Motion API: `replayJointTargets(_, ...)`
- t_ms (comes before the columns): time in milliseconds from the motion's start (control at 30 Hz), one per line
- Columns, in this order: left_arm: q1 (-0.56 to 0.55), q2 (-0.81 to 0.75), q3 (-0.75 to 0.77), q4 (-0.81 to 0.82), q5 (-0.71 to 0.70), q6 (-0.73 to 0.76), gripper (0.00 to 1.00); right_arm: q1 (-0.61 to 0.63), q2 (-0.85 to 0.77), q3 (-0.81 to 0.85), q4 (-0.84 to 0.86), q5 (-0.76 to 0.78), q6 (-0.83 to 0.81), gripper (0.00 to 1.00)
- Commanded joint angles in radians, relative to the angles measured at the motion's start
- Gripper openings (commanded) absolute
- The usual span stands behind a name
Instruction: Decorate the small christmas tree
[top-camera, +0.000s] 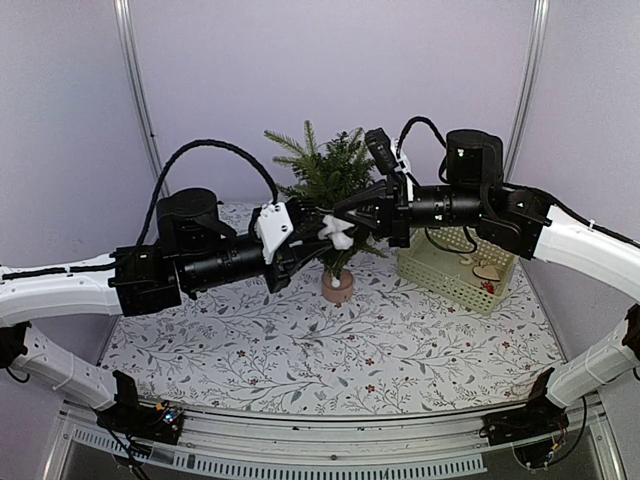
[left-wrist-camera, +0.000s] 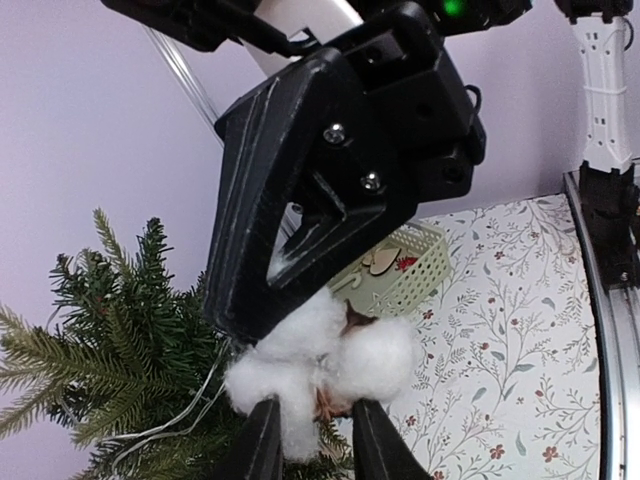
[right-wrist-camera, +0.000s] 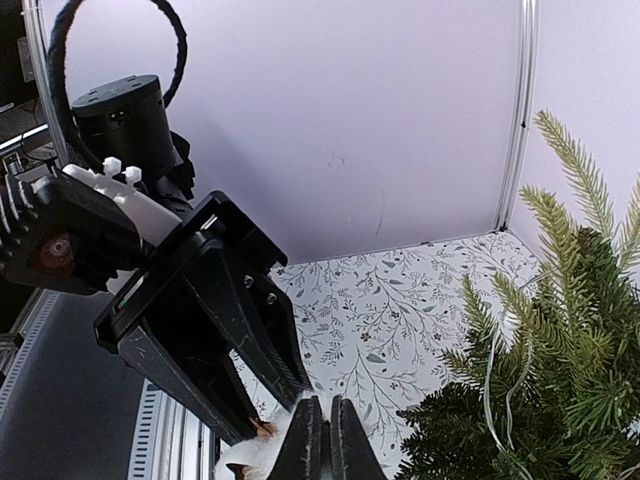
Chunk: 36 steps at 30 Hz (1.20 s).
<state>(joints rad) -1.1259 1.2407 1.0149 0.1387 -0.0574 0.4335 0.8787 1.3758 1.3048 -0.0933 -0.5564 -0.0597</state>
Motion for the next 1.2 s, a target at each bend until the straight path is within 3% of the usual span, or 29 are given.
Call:
replayJointTargets(0,-0.009,0.023,0.017,0.042,-0.003,-0.021,0.27,0.008,0.012,-0.012,0.035,-0.033,0.026,0.00)
replayJointTargets(133,-0.010,0.035,0.019,0.046,-0.011,-0.025,0.20,0.009,0.017,-0.015,0.039,-0.036,0.028,0.00)
replayJointTargets(300,-0.009,0.033,0.011,0.051,-0.022,-0.031,0.00,0.010,0.016,-0.024,0.045,-0.031,0.028,0.00)
replayJointTargets(400,-0.009,0.024,-0.003,0.058,-0.027,-0.041,0.00,0.010,0.016,-0.028,0.052,-0.025,0.027,0.02)
replayJointTargets(700,0.008,-0.054,-0.092,0.068,-0.067,-0.092,0.00,0.008,-0.018,-0.024,0.083,0.039,0.038,0.61)
replayJointTargets(1000,0.100,-0.189,-0.140,-0.016,0.005,-0.183,0.00,0.007,-0.086,-0.048,0.115,0.140,0.024,0.90)
replayJointTargets(1167,0.120,-0.158,-0.122,-0.081,0.048,-0.217,0.00,-0.011,-0.119,-0.083,0.127,0.182,0.023,0.96)
